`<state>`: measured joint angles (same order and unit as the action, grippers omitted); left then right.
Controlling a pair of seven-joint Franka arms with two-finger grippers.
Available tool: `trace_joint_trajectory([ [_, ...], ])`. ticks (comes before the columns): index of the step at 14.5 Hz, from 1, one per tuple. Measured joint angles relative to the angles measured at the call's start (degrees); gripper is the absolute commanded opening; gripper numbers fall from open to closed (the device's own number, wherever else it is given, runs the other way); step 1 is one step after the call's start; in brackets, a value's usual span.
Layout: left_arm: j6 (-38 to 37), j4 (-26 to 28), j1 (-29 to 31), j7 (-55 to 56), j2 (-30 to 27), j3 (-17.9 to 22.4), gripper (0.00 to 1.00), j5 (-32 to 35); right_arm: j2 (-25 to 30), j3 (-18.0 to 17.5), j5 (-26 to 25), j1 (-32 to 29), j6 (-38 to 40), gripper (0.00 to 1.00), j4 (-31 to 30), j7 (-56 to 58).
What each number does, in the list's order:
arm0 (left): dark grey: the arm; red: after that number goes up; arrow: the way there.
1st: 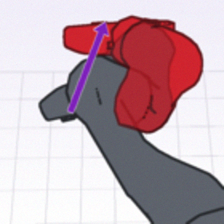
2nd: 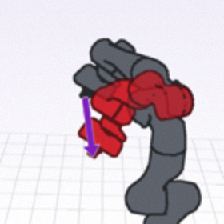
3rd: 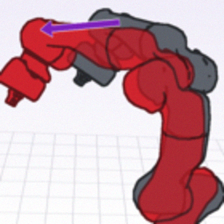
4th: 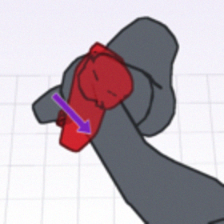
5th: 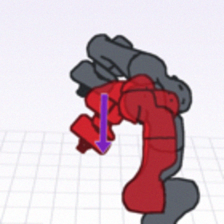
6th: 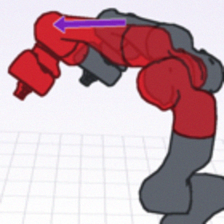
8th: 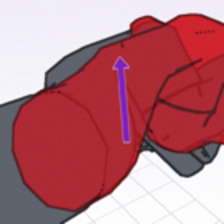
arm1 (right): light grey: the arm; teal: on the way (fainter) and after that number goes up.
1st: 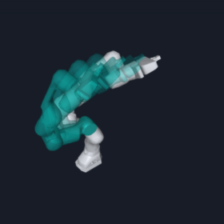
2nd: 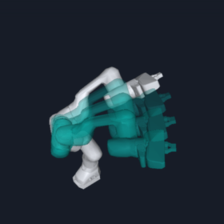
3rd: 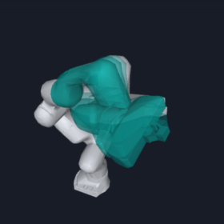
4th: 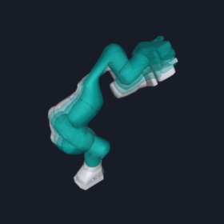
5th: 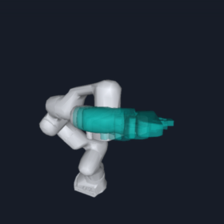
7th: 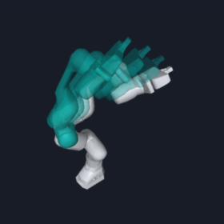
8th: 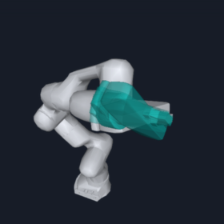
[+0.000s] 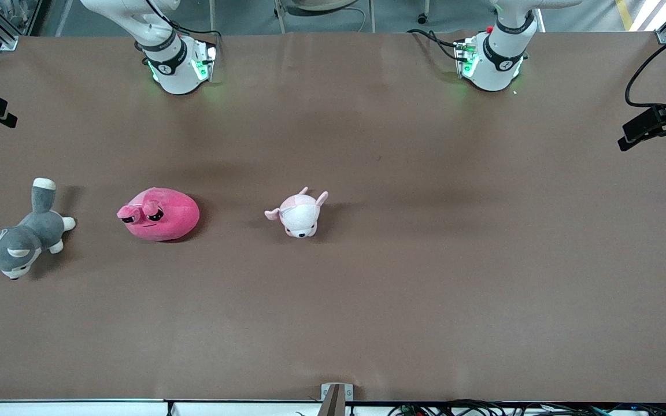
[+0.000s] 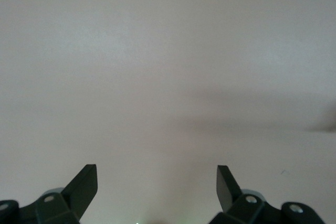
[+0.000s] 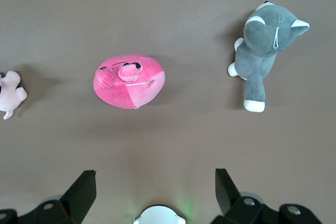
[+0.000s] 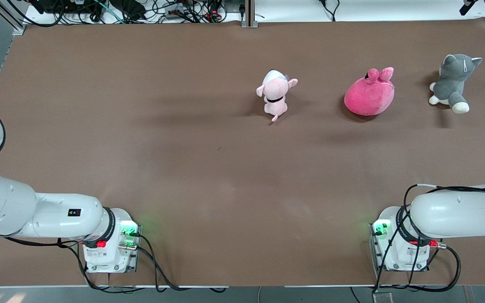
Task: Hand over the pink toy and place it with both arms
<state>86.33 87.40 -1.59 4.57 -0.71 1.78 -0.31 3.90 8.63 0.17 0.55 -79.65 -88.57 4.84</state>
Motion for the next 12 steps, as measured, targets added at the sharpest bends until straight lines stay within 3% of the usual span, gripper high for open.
trace_joint_trajectory([
  [12,0.0,0.0,-0.1,0.0,0.0,-0.8,1.00,0.0,0.4,-3.3,-0.1,-0.6,0.4,1.00,0.0,-0.1],
])
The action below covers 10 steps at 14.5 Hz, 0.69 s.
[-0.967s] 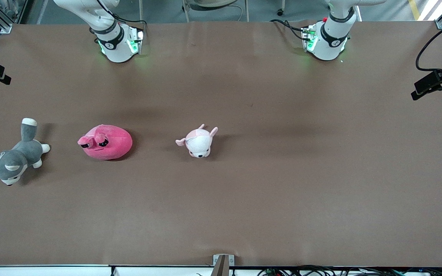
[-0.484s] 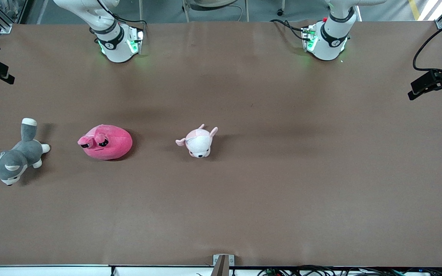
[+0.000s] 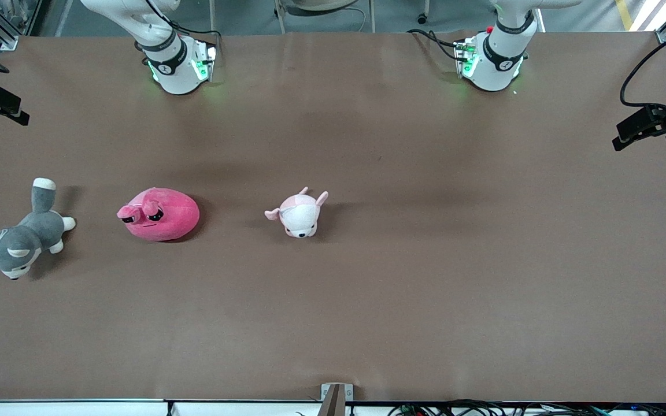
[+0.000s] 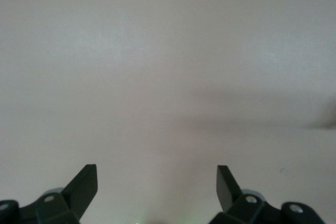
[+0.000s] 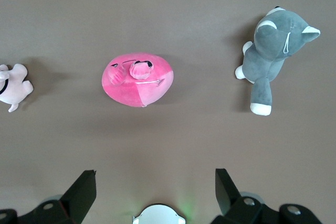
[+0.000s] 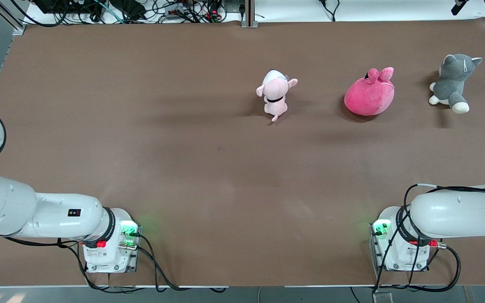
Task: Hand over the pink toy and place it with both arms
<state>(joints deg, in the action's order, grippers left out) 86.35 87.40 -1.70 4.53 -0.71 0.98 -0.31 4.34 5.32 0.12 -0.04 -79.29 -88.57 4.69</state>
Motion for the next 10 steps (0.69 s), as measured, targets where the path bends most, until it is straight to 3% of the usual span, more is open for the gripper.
trace_joint_trajectory([
  [10,0.0,0.0,0.0,0.0,0.0,0.0,1.00,0.0,0.9,-0.8,0.2,-0.2,0.0,1.00,0.0,0.0],
])
